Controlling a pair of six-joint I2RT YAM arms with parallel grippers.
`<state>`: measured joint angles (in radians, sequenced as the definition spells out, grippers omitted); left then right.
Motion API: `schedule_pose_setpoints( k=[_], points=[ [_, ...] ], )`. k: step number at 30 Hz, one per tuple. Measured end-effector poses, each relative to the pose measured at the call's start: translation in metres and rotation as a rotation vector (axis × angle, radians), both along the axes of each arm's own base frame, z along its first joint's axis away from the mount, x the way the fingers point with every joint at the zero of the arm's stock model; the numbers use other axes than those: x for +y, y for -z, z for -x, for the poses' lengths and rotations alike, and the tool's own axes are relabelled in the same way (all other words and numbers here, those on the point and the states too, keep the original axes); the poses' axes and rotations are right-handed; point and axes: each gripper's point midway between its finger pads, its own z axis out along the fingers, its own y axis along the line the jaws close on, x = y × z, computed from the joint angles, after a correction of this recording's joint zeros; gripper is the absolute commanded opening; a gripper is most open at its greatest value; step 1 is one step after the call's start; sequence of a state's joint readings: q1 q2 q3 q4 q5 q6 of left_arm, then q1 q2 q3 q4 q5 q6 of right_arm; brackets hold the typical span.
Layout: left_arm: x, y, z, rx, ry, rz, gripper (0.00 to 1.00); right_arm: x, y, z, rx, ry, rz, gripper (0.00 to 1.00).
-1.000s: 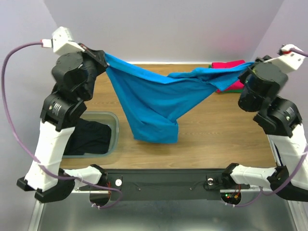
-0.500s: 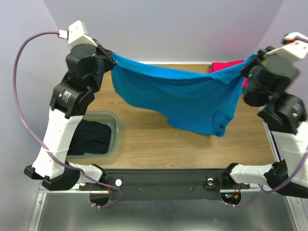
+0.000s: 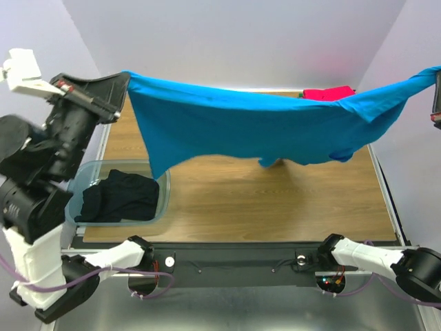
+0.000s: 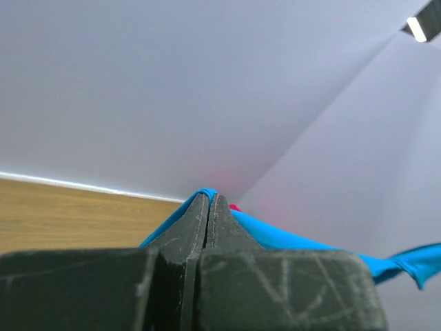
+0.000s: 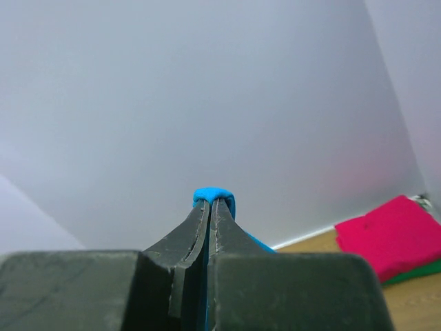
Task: Fold and stack the t-shirts
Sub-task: Flatten the tshirt out
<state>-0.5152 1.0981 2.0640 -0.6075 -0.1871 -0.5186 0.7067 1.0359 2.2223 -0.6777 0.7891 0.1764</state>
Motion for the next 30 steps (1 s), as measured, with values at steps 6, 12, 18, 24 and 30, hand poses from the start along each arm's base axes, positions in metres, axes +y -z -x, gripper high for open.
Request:
schedule_pose_setpoints(
  k=[6, 12, 18, 24, 30],
  points=[
    [0.0, -0.023, 0.041, -0.097, 0.111, 0.041, 0.0, 0.016, -0.016, 0.017, -0.085, -0.148, 0.016, 0.0],
    [-0.01, -0.032, 0.068, -0.15, 0.23, 0.042, 0.0, 0.026, -0.034, 0.038, -0.171, -0.271, 0.013, 0.01],
    [-0.013, -0.042, 0.101, -0.213, 0.335, 0.054, 0.0, 0.027, -0.048, 0.071, -0.266, -0.389, 0.001, 0.01],
    [-0.008, -0.05, 0.11, -0.251, 0.341, 0.073, 0.0, 0.022, -0.053, 0.078, -0.292, -0.394, -0.011, 0.01],
    [-0.017, -0.02, 0.051, -0.131, 0.22, 0.065, 0.0, 0.032, -0.027, 0.014, -0.145, -0.205, 0.014, 0.0]
  ],
)
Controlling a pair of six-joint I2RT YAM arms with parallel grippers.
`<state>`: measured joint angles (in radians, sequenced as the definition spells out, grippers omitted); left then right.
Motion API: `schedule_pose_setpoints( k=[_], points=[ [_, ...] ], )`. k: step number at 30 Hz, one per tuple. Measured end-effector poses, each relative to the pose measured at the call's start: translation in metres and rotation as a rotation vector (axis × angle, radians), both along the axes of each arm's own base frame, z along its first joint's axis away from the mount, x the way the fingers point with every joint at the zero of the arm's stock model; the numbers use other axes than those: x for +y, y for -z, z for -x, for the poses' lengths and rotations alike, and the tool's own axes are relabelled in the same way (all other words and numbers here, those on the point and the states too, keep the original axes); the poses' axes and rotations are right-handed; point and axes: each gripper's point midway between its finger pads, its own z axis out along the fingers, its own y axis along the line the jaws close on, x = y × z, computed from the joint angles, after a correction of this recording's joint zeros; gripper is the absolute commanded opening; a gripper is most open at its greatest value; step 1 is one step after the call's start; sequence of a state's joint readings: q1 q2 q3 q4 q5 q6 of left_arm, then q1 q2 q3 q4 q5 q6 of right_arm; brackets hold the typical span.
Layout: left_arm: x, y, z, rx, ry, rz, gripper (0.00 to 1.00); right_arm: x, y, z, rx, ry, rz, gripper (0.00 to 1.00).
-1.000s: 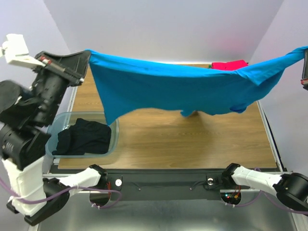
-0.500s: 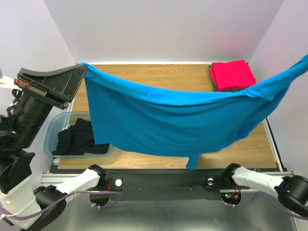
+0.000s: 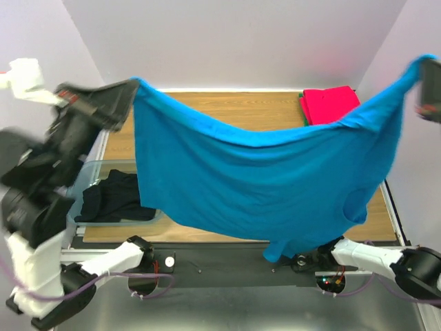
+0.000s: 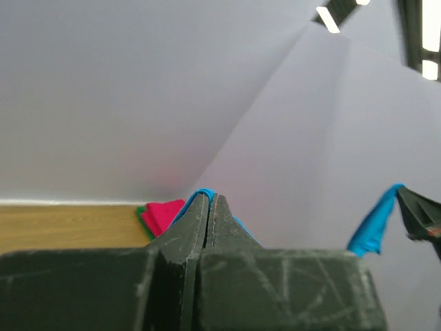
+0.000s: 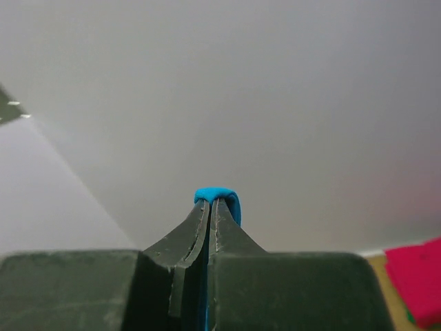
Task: Fold and stack the t-shirts
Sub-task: Flatten the tshirt out
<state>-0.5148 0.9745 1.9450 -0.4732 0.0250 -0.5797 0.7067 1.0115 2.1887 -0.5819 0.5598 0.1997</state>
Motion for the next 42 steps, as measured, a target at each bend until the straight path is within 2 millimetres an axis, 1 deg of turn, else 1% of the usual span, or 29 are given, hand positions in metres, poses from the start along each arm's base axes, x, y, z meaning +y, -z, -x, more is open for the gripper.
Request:
schedule_pose_setpoints(
  k=[1, 3, 4, 5, 6, 7, 8, 9, 10, 11, 12, 13, 15, 16, 17, 19, 21, 22, 25, 27, 29, 31, 33, 35, 37, 39, 40, 41, 42],
  points=[
    [-0.002, 0.008, -0.015, 0.033, -0.032, -0.006, 0.0, 0.001, 0.006, -0.013, 0.031, 0.047, 0.002, 0.0],
    [-0.009, 0.033, -0.059, 0.124, -0.113, -0.031, 0.0, 0.012, 0.031, -0.057, 0.135, 0.172, 0.036, 0.01],
    [-0.013, 0.051, -0.086, 0.179, -0.164, -0.052, 0.0, 0.023, 0.051, -0.083, 0.201, 0.237, 0.078, 0.0],
    [-0.017, 0.071, -0.113, 0.233, -0.207, -0.079, 0.0, 0.031, 0.064, -0.099, 0.238, 0.271, 0.105, 0.01],
    [-0.019, 0.09, -0.137, 0.278, -0.235, -0.103, 0.0, 0.048, 0.092, -0.13, 0.307, 0.327, 0.169, 0.01],
    [-0.018, 0.125, -0.174, 0.359, -0.288, -0.142, 0.0, 0.058, 0.113, -0.151, 0.355, 0.367, 0.217, 0.0],
    [-0.017, 0.14, -0.19, 0.391, -0.307, -0.152, 0.0, 0.064, 0.127, -0.165, 0.385, 0.388, 0.246, 0.0],
    [-0.012, 0.172, -0.22, 0.458, -0.347, -0.178, 0.0, 0.075, 0.156, -0.192, 0.441, 0.407, 0.309, 0.01],
    [-0.009, 0.218, -0.253, 0.552, -0.378, -0.217, 0.0, 0.082, 0.189, -0.223, 0.501, 0.426, 0.36, 0.0],
    [-0.005, 0.256, -0.276, 0.627, -0.398, -0.245, 0.0, 0.082, 0.213, -0.243, 0.549, 0.444, 0.394, 0.0],
    [-0.004, 0.287, -0.293, 0.683, -0.402, -0.269, 0.0, 0.081, 0.235, -0.262, 0.589, 0.449, 0.414, 0.01],
    [0.0, 0.326, -0.311, 0.759, -0.41, -0.297, 0.0, 0.075, 0.267, -0.287, 0.651, 0.466, 0.439, 0.0],
    [0.005, 0.39, -0.338, 0.874, -0.407, -0.336, 0.0, 0.061, 0.314, -0.324, 0.74, 0.492, 0.463, 0.0],
    [0.007, 0.418, -0.349, 0.921, -0.4, -0.348, 0.0, 0.057, 0.343, -0.346, 0.786, 0.482, 0.467, 0.01],
    [0.009, 0.448, -0.361, 0.971, -0.391, -0.362, 0.0, 0.052, 0.365, -0.36, 0.825, 0.487, 0.474, 0.0],
    [0.011, 0.48, -0.382, 1.028, -0.384, -0.373, 0.0, 0.046, 0.399, -0.389, 0.88, 0.482, 0.476, 0.0],
    [0.011, 0.495, -0.417, 1.014, -0.379, -0.357, 0.0, 0.046, 0.429, -0.425, 0.907, 0.463, 0.464, 0.0],
    [0.012, 0.503, -0.428, 1.012, -0.38, -0.354, 0.0, 0.047, 0.438, -0.438, 0.908, 0.454, 0.46, 0.0],
    [0.015, 0.514, -0.444, 1.013, -0.379, -0.347, 0.0, 0.045, 0.465, -0.463, 0.928, 0.444, 0.456, 0.0],
    [0.016, 0.511, -0.447, 1.005, -0.369, -0.338, 0.0, 0.043, 0.473, -0.471, 0.932, 0.443, 0.452, 0.0],
    [0.016, 0.505, -0.45, 0.987, -0.359, -0.33, 0.0, 0.041, 0.47, -0.471, 0.929, 0.442, 0.444, 0.0],
    [0.015, 0.496, -0.449, 0.971, -0.348, -0.327, 0.0, 0.041, 0.459, -0.467, 0.911, 0.435, 0.429, 0.01],
    [0.014, 0.481, -0.435, 0.96, -0.332, -0.327, 0.0, 0.04, 0.441, -0.45, 0.902, 0.422, 0.421, 0.0],
    [0.015, 0.459, -0.415, 0.943, -0.323, -0.331, 0.0, 0.037, 0.411, -0.428, 0.866, 0.407, 0.398, 0.0],
    [0.013, 0.42, -0.387, 0.889, -0.315, -0.327, 0.0, 0.033, 0.367, -0.39, 0.807, 0.385, 0.364, 0.0],
    [0.01, 0.37, -0.357, 0.801, -0.311, -0.316, 0.0, 0.028, 0.311, -0.351, 0.704, 0.367, 0.314, 0.0],
    [0.007, 0.337, -0.341, 0.737, -0.309, -0.303, 0.0, 0.026, 0.296, -0.34, 0.676, 0.366, 0.303, 0.0],
    [0.004, 0.308, -0.323, 0.676, -0.305, -0.291, 0.0, 0.019, 0.253, -0.305, 0.585, 0.358, 0.263, 0.0],
    [0.001, 0.275, -0.298, 0.605, -0.301, -0.276, 0.0, 0.015, 0.224, -0.28, 0.521, 0.348, 0.237, 0.0]
  ],
)
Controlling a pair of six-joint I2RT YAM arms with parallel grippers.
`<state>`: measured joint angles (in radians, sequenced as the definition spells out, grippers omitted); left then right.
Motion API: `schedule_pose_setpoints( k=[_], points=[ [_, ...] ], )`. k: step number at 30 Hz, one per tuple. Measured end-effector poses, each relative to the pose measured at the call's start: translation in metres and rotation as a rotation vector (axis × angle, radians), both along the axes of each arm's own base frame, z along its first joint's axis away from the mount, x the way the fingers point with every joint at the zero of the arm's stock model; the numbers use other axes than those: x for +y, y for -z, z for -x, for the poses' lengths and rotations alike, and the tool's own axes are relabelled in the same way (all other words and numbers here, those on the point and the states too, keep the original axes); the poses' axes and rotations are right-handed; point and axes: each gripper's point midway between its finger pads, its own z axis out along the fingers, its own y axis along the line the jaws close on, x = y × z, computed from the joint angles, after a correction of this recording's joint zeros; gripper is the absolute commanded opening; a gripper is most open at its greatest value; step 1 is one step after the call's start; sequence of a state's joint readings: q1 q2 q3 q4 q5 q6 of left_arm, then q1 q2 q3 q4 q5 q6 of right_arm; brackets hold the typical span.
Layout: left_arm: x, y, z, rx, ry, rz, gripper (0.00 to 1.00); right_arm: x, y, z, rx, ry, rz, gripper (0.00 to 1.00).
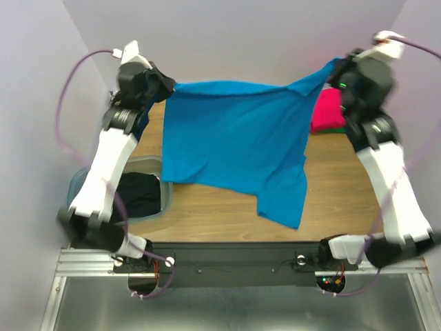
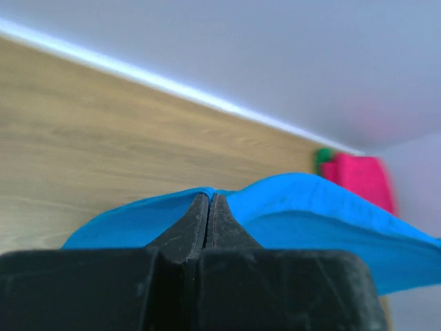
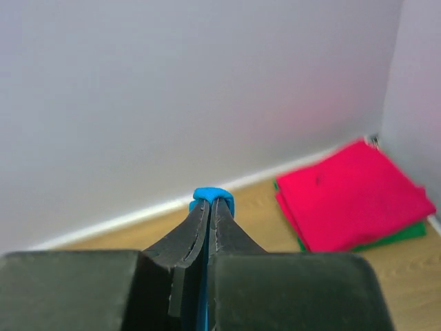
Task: Fold and stack the t-shirts
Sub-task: Flatten the tshirt out
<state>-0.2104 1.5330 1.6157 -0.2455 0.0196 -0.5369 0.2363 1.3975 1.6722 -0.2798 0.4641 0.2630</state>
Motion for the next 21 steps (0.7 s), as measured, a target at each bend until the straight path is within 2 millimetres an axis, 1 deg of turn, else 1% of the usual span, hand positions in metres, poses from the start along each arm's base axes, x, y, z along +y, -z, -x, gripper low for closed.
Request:
schedule_pose_setpoints(
  k=[1, 3, 4, 5, 6, 7, 8, 9, 10, 11, 12, 14, 15, 16, 17, 19, 21],
  points=[
    [-0.004, -0.031, 0.024, -0.067, 0.016, 0.012, 0.0, -0.005, -0.029, 0.028, -0.071, -0.013, -0.018, 0.0],
    [-0.008, -0.084, 0.069, -0.19, 0.044, 0.042, 0.0, -0.013, -0.08, 0.081, -0.206, -0.038, -0.051, 0.0],
    [-0.01, -0.123, 0.107, -0.292, 0.073, 0.073, 0.0, -0.018, -0.105, 0.111, -0.277, -0.053, -0.067, 0.0],
    [-0.008, -0.149, 0.134, -0.363, 0.089, 0.096, 0.0, -0.021, -0.128, 0.14, -0.341, -0.072, -0.081, 0.0],
    [-0.005, -0.167, 0.157, -0.415, 0.102, 0.117, 0.0, -0.024, -0.148, 0.165, -0.401, -0.088, -0.094, 0.0],
    [-0.002, -0.183, 0.182, -0.466, 0.119, 0.14, 0.0, -0.03, -0.172, 0.201, -0.477, -0.106, -0.108, 0.0],
    [0.002, -0.197, 0.203, -0.509, 0.134, 0.161, 0.0, -0.034, -0.19, 0.229, -0.535, -0.124, -0.117, 0.01],
    [0.007, -0.211, 0.227, -0.56, 0.151, 0.182, 0.0, -0.035, -0.2, 0.246, -0.57, -0.138, -0.124, 0.0],
    [0.011, -0.22, 0.245, -0.595, 0.167, 0.198, 0.0, -0.036, -0.214, 0.27, -0.619, -0.166, -0.127, 0.0],
    [0.013, -0.228, 0.259, -0.623, 0.182, 0.208, 0.0, -0.036, -0.226, 0.294, -0.661, -0.198, -0.128, 0.0],
    [0.016, -0.237, 0.275, -0.656, 0.196, 0.222, 0.0, -0.036, -0.235, 0.313, -0.696, -0.224, -0.131, 0.0],
    [0.017, -0.251, 0.298, -0.704, 0.237, 0.236, 0.0, -0.035, -0.245, 0.335, -0.734, -0.255, -0.13, 0.0],
    [0.017, -0.257, 0.306, -0.719, 0.258, 0.242, 0.0, -0.035, -0.25, 0.344, -0.751, -0.267, -0.129, 0.0],
    [0.016, -0.259, 0.31, -0.726, 0.271, 0.243, 0.0, -0.034, -0.252, 0.35, -0.757, -0.28, -0.128, 0.0],
    [0.014, -0.26, 0.312, -0.726, 0.283, 0.244, 0.0, -0.035, -0.252, 0.354, -0.758, -0.284, -0.127, 0.0],
    [0.011, -0.257, 0.312, -0.708, 0.302, 0.24, 0.0, -0.035, -0.251, 0.354, -0.748, -0.284, -0.126, 0.01],
    [0.009, -0.252, 0.304, -0.68, 0.296, 0.235, 0.0, -0.034, -0.251, 0.35, -0.735, -0.283, -0.125, 0.0]
  ],
)
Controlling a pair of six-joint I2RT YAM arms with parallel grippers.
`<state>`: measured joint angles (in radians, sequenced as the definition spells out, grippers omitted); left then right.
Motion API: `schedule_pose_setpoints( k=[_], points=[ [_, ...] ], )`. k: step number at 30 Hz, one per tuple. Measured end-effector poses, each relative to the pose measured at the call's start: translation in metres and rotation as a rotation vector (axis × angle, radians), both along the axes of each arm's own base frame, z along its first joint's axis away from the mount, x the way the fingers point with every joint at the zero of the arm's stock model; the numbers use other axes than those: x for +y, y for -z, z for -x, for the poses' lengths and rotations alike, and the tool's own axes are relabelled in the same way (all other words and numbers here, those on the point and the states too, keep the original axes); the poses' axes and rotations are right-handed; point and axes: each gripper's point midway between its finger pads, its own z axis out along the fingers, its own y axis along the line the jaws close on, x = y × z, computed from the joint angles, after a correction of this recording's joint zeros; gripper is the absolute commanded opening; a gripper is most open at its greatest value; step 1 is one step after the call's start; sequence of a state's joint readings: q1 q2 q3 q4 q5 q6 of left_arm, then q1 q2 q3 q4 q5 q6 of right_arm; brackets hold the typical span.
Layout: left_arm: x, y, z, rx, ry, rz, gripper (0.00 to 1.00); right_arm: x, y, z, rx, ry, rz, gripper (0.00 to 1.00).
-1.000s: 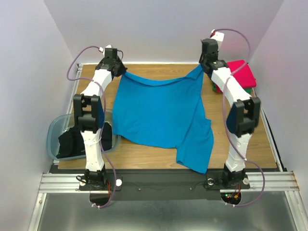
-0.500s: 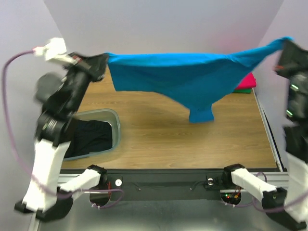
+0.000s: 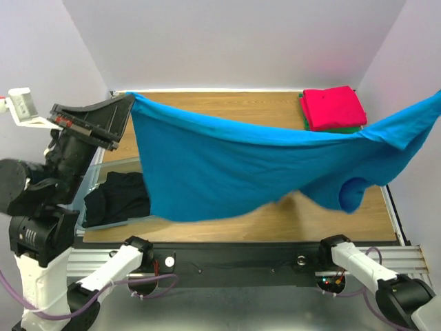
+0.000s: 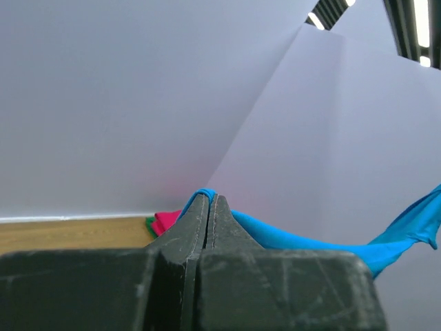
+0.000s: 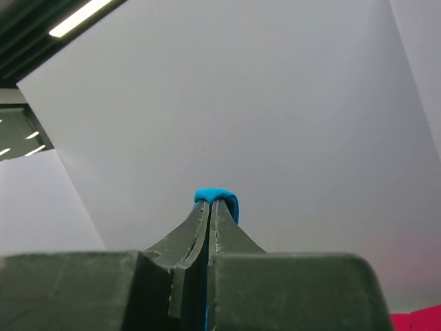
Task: Fold and stack the t-shirts
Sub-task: Flatten the tshirt out
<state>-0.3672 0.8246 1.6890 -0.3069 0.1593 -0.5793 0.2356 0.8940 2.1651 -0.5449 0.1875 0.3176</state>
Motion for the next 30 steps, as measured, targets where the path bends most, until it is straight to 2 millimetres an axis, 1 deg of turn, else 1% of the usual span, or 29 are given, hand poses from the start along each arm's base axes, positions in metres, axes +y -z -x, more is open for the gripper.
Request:
schedule_pose_setpoints(
  k=[1, 3, 5, 7, 8, 9, 10, 11, 12, 13, 14, 15, 16, 17, 18, 19, 20, 22, 23, 24, 25, 26, 27, 28, 29, 30],
  points=[
    [-0.001, 0.002, -0.005, 0.014, -0.006, -0.002, 0.0, 0.001, 0.001, -0.006, 0.012, 0.004, 0.001, 0.0],
    [-0.002, 0.009, -0.022, 0.05, -0.034, -0.004, 0.0, 0.0, 0.005, -0.029, 0.055, 0.032, -0.003, 0.0],
    [-0.001, 0.017, -0.045, 0.096, -0.079, -0.004, 0.0, 0.001, 0.015, -0.069, 0.128, 0.076, -0.006, 0.0],
    [-0.003, 0.036, -0.088, 0.183, -0.156, -0.011, 0.0, 0.002, 0.027, -0.106, 0.189, 0.119, -0.008, 0.0],
    [-0.005, 0.045, -0.105, 0.219, -0.181, -0.018, 0.0, 0.004, 0.043, -0.143, 0.256, 0.153, -0.002, 0.01],
    [-0.008, 0.062, -0.134, 0.275, -0.221, -0.033, 0.0, 0.007, 0.059, -0.173, 0.314, 0.179, 0.007, 0.0],
    [-0.011, 0.074, -0.152, 0.311, -0.241, -0.046, 0.0, 0.01, 0.073, -0.197, 0.357, 0.197, 0.016, 0.0],
    [-0.015, 0.095, -0.182, 0.368, -0.273, -0.067, 0.0, 0.014, 0.095, -0.232, 0.422, 0.222, 0.031, 0.0],
    [-0.019, 0.124, -0.218, 0.435, -0.308, -0.094, 0.0, 0.018, 0.118, -0.262, 0.481, 0.241, 0.049, 0.0],
    [-0.021, 0.144, -0.239, 0.48, -0.324, -0.112, 0.0, 0.024, 0.152, -0.301, 0.559, 0.263, 0.074, 0.0],
    [-0.023, 0.181, -0.275, 0.559, -0.348, -0.144, 0.0, 0.031, 0.188, -0.336, 0.635, 0.276, 0.101, 0.0],
    [-0.025, 0.218, -0.308, 0.627, -0.365, -0.172, 0.0, 0.035, 0.219, -0.362, 0.698, 0.29, 0.124, 0.0],
    [-0.025, 0.256, -0.334, 0.696, -0.378, -0.201, 0.0, 0.04, 0.266, -0.395, 0.79, 0.3, 0.16, 0.0],
    [-0.024, 0.313, -0.365, 0.799, -0.392, -0.241, 0.0, 0.044, 0.3, -0.416, 0.857, 0.304, 0.186, 0.0],
    [-0.022, 0.347, -0.38, 0.854, -0.397, -0.263, 0.0, 0.048, 0.332, -0.434, 0.916, 0.306, 0.208, 0.0],
    [-0.021, 0.395, -0.399, 0.933, -0.399, -0.293, 0.0, 0.052, 0.379, -0.458, 0.996, 0.307, 0.236, 0.0],
    [-0.02, 0.437, -0.409, 1.002, -0.401, -0.321, 0.0, 0.054, 0.409, -0.471, 1.043, 0.306, 0.249, 0.0],
    [-0.016, 0.506, -0.425, 1.114, -0.406, -0.365, 0.0, 0.056, 0.47, -0.498, 1.143, 0.307, 0.273, 0.0],
    [-0.012, 0.535, -0.43, 1.162, -0.411, -0.383, 0.0, 0.056, 0.486, -0.507, 1.162, 0.305, 0.276, 0.0],
    [-0.01, 0.557, -0.434, 1.198, -0.413, -0.396, 0.0, 0.057, 0.511, -0.519, 1.194, 0.302, 0.285, 0.0],
    [-0.01, 0.563, -0.443, 1.194, -0.416, -0.39, 0.0, 0.056, 0.524, -0.526, 1.21, 0.302, 0.289, 0.0],
    [-0.01, 0.555, -0.454, 1.166, -0.418, -0.376, 0.0, 0.058, 0.543, -0.535, 1.231, 0.299, 0.297, 0.0],
    [-0.01, 0.542, -0.465, 1.133, -0.422, -0.359, 0.0, 0.059, 0.55, -0.54, 1.233, 0.295, 0.297, 0.0],
    [-0.009, 0.531, -0.472, 1.104, -0.425, -0.345, 0.0, 0.06, 0.561, -0.547, 1.241, 0.293, 0.3, 0.0],
    [-0.007, 0.522, -0.478, 1.08, -0.431, -0.331, 0.0, 0.06, 0.567, -0.552, 1.245, 0.29, 0.301, 0.0],
    [-0.006, 0.513, -0.483, 1.054, -0.433, -0.318, 0.0, 0.061, 0.569, -0.554, 1.244, 0.289, 0.3, 0.01]
  ],
)
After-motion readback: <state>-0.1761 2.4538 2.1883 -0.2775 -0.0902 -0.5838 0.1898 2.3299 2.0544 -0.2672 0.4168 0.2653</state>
